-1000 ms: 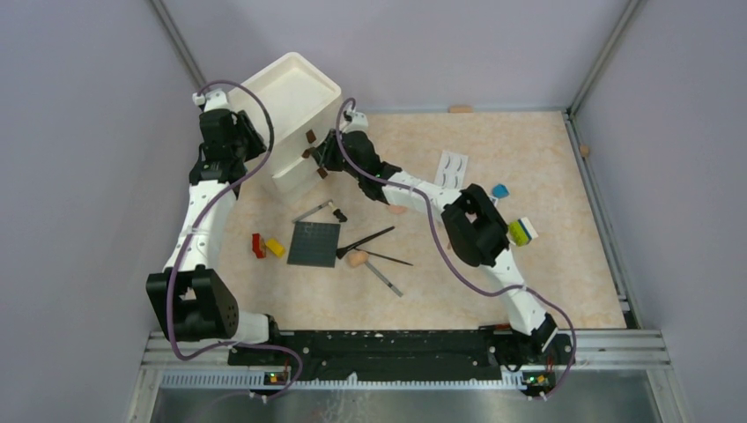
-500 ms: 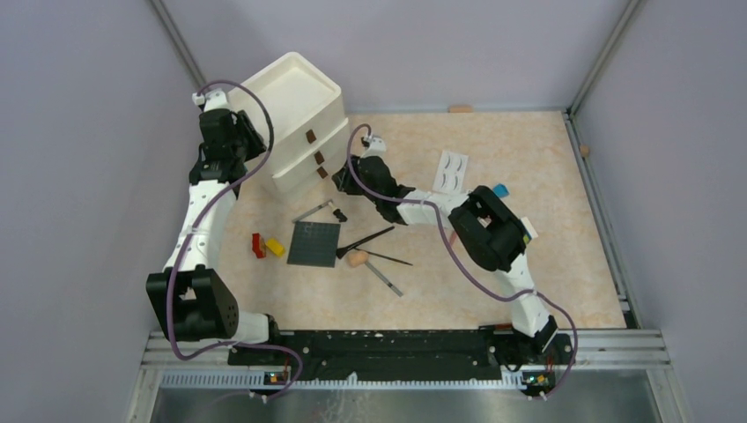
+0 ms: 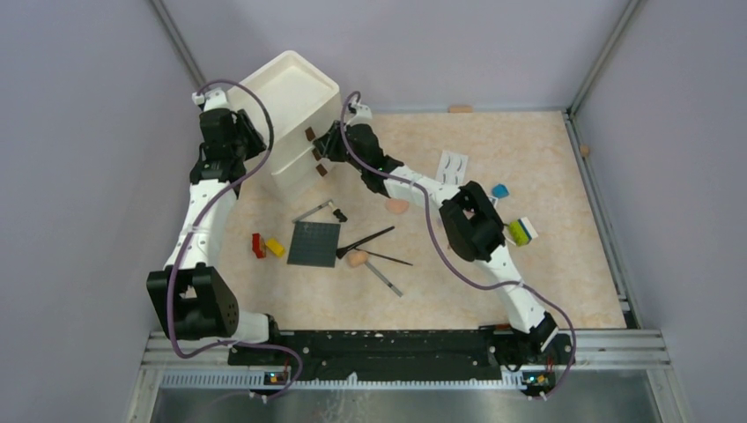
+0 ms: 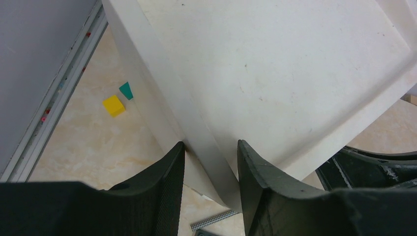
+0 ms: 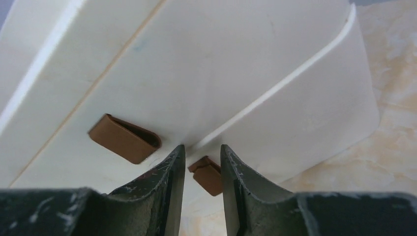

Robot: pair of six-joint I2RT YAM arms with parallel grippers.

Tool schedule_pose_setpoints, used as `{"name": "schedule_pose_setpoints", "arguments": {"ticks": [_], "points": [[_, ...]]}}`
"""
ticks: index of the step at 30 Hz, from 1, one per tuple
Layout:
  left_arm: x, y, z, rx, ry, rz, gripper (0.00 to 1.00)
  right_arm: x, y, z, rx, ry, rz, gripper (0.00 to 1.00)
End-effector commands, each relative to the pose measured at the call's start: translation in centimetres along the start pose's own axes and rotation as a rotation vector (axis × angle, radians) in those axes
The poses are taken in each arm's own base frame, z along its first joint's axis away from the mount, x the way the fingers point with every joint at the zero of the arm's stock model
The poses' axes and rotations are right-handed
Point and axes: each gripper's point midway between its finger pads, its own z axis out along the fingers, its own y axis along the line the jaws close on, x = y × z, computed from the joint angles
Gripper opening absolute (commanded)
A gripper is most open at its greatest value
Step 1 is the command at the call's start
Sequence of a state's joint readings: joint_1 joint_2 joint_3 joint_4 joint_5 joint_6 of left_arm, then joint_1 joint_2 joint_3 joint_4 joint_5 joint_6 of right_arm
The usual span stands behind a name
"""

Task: Organize the makeup
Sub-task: Close the drawer in the storage box.

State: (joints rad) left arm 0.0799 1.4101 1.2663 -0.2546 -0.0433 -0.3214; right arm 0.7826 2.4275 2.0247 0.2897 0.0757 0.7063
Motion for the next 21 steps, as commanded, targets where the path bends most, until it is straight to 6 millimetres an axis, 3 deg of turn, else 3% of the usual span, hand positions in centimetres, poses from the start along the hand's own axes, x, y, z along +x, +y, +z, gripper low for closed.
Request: {"name": "schedule_pose_setpoints", "arguments": {"ticks": [1,7,16,21], "points": [[6.4,-2.0,-0.2,0.113,0.22,0.008,0.46,0.1,-0.3,-0.9,-0.014,-0.004,0.002,0.32],[6.3,-2.2,-0.2,0.121,0.221,0.006,0.45,0.1,-1.5,-3.2,0.005,-0.038,0.01,0.32],[6.4,-2.1,-0.1,0.118,0.221,0.007,0.45,0.4,-2.2,0.5,0.008,-0.005,0.014,0.32],[6.4,-2.2,-0.1,0.123,0.225,0.005,0.45,-0.4,-1.9,1.1,-0.013,-0.008,0.018,0.33]]}}
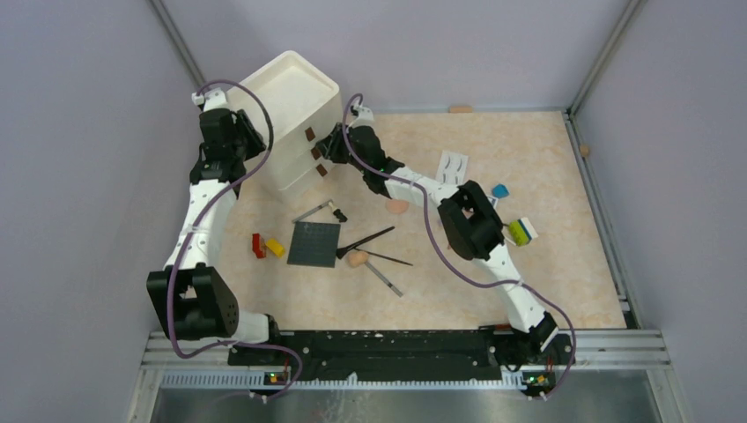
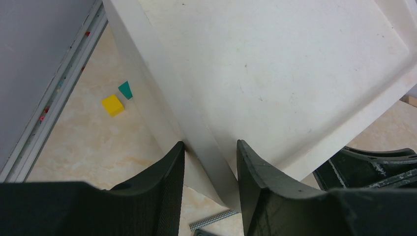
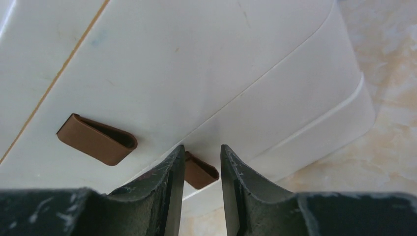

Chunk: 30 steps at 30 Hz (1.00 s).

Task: Organize the makeup
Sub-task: Close the drawer in the storage box, then open the drawer in the storage box.

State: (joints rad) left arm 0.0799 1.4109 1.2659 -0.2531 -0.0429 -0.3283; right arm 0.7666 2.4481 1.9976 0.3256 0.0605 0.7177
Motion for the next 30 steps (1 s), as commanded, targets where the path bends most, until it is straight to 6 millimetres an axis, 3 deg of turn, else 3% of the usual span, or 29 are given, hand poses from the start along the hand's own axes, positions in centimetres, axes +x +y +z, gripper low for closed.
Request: {"name": "schedule_pose_setpoints", "arguments": {"ticks": [1,10,19,30], "points": [[6.5,-2.1,-0.1,0.124,0.227,0.012,0.45,-1.4,-0.2,0.6,-0.02,-0.016,0.007,0.33],[6.4,-2.2,-0.2,0.126,0.226,0.011,0.45,-0.4,-1.9,-1.7,-0.005,-0.001,0.008,0.33],[6.7,-2.3,-0.2,0.133,0.234,0.009,0.45,4.1,-2.6,-0.5,-0.08,0.138,0.023,0.58],[6.7,-2.6,-0.2,0.15,0.237,0.006,0.45,6.1,-3.6,0.4,-0.139,0.198,0.109,0.6]]}}
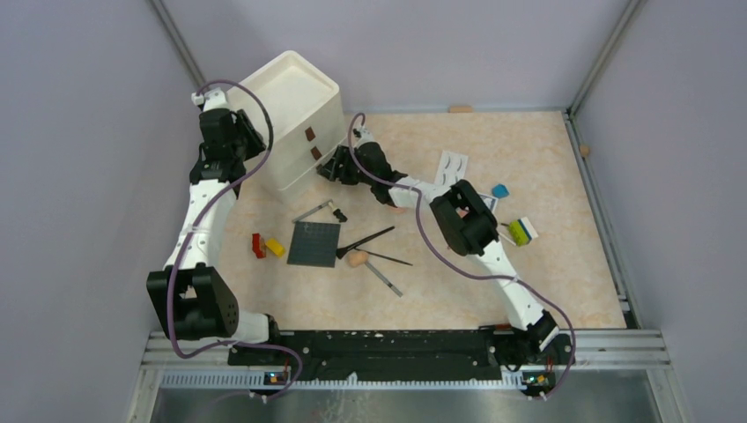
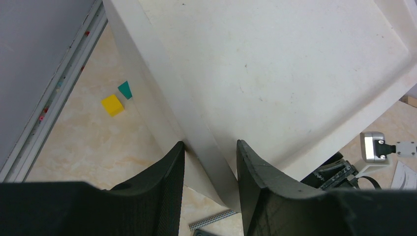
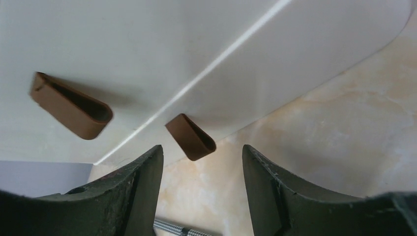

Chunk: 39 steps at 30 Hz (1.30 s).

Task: Organize the makeup
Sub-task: Open the drawer in the storage box.

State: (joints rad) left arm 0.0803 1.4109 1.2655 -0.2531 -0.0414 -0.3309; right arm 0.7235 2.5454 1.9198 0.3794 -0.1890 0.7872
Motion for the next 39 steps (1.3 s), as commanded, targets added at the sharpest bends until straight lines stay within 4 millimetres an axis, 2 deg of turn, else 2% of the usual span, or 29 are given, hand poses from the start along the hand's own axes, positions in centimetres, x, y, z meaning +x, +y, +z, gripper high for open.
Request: {"name": "schedule_pose_setpoints", "arguments": {"ticks": [1,6,14,22,27,39], "points": [[6.7,-2.6,-0.2,0.152,0.238,0.008,0.45,-1.8,1.4,0.6,-0.086,-0.028,0.02,0.59],[6.7,-2.7,-0.2,0.162,0.237,0.007,0.45,-1.4,1.8,1.1,-0.126,-0.01,0.023,0.51],[6.7,-2.9,-0.3,0.166,0.235,0.008,0.45,-1.8,2.5,0.6,-0.161,-0.035,0.014,0.38],[6.7,-2.7,-0.2,0.16,0.234,0.01,0.45,-1.4,2.3,0.1,-0.161,-0.03,0.013,0.15],[6.6,-2.6,-0.2,0.156,0.23,0.009,0.45,-1.2,1.7,-1.1,-0.131,-0.044,0.0,0.0],[6.2,-2.4,-0.3,0.143,0.217,0.017,0.45,-0.1,0.2,-5.3,-0.053,-0.059,-0.041,0.0]]}}
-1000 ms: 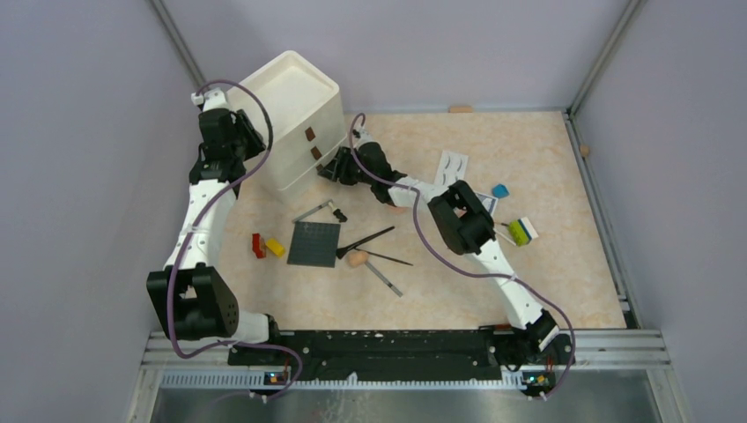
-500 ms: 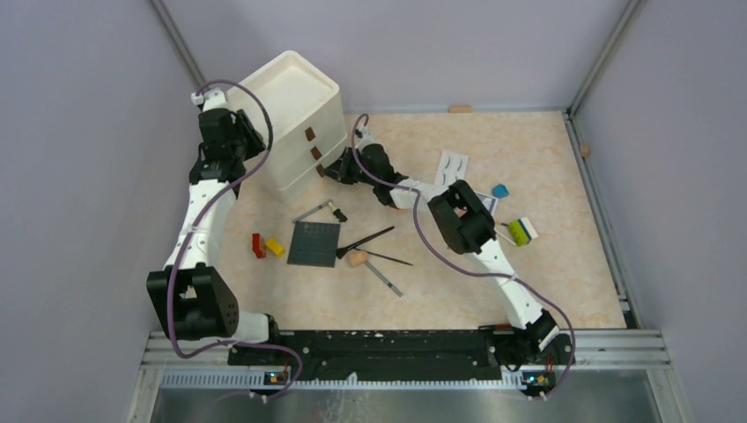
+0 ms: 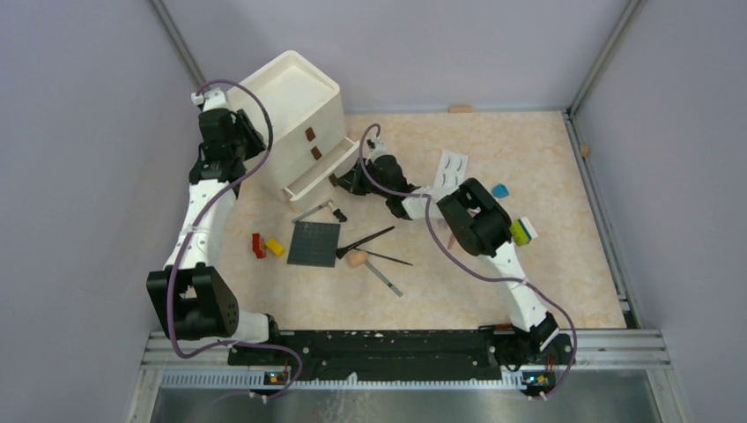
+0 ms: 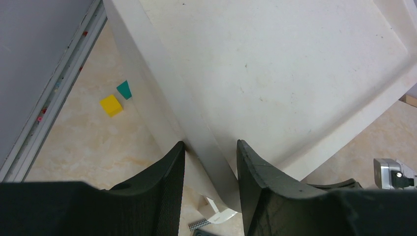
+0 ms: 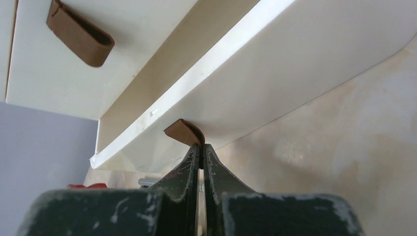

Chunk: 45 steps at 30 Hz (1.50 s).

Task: Organize the makeup
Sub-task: Open the drawer in the storage box.

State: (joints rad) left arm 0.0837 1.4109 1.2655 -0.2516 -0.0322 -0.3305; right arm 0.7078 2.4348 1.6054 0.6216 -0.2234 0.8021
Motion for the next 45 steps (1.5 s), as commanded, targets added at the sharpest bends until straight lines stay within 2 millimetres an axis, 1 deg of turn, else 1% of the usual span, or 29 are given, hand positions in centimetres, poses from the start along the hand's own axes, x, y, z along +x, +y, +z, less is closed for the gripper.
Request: {"name": "schedule_pose_setpoints", "arguments": {"ticks": [1,7,14,19,24,30,34,35,38,39,40,41,42,45], "points": [[6.2,-2.4,-0.3,0.137,0.217,0.017,0.45,-1.8,1.7,-2.1,-0.01,-0.044,-0.057,0.0],[6.3,-2.3,-0.2,0.134,0.22,0.018,0.45,-1.0,1.2,-4.6,0.016,-0.042,-0.07,0.0],[6.1,-2.4,-0.5,0.134,0.214,0.02,0.46,-0.5,0.7,-8.2,0.061,-0.061,-0.047,0.0],[6.1,-2.4,-0.5,0.137,0.215,0.019,0.46,-0.1,0.4,-10.1,0.094,-0.062,-0.049,0.0],[6.2,-2.5,-0.6,0.141,0.217,0.019,0.45,0.2,0.2,-11.8,0.114,-0.063,-0.058,0.0],[6.0,-2.5,-0.8,0.141,0.21,0.019,0.46,0.4,-1.0,-13.5,0.183,-0.075,-0.057,0.0],[6.0,-2.6,-0.9,0.149,0.21,0.019,0.46,0.5,-1.0,-13.7,0.188,-0.061,-0.078,0.0],[5.9,-2.6,-0.9,0.15,0.21,0.019,0.46,0.5,-0.9,-13.6,0.185,-0.058,-0.082,0.01],[5.9,-2.6,-1.0,0.148,0.207,0.021,0.47,0.3,-0.6,-13.7,0.184,-0.055,-0.094,0.11],[5.7,-2.5,-1.1,0.146,0.202,0.022,0.48,0.1,-0.4,-13.9,0.181,-0.062,-0.099,0.18],[5.6,-2.6,-1.2,0.147,0.198,0.022,0.49,0.0,-0.4,-14.1,0.184,-0.062,-0.104,0.21],[5.6,-2.6,-1.2,0.147,0.196,0.023,0.49,-0.2,-0.1,-14.3,0.182,-0.068,-0.109,0.31],[5.6,-2.6,-1.3,0.151,0.196,0.023,0.5,-0.4,0.0,-14.6,0.184,-0.072,-0.117,0.36],[5.3,-2.8,-1.5,0.16,0.188,0.023,0.51,-0.9,0.3,-15.3,0.189,-0.075,-0.151,0.47]]}}
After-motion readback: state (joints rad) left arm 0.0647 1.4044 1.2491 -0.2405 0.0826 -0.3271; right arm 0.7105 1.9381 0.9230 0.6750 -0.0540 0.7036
